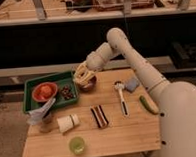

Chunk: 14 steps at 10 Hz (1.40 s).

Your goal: Place banana in tray

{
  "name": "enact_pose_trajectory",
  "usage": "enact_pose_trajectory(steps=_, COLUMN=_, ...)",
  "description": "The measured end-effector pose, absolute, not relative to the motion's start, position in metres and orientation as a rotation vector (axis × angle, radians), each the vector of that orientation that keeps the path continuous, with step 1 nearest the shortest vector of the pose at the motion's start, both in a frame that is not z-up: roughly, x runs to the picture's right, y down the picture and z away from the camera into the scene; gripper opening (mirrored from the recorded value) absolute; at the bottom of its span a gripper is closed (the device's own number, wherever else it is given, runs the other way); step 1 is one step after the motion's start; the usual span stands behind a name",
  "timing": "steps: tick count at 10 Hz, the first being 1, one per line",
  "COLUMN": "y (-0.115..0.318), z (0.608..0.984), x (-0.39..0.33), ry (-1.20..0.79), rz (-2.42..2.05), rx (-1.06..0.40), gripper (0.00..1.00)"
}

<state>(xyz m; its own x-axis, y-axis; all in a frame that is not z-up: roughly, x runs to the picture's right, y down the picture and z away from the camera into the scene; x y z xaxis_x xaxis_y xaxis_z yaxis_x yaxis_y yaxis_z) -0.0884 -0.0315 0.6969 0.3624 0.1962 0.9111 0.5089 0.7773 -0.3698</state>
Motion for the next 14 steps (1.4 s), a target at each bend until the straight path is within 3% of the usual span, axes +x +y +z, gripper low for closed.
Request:
enact_pose_trajectory(steps=4, y=-0.029, z=0.698, x=-0.131, ry=-1.183, rz=-0.271, rx=-0.707, gripper=0.0)
enact_pose_trajectory(steps=14, y=0.047, z=0.78, x=-0.207, ry=-1.041, rz=-0.267, rx=-0.842, gripper=0.02)
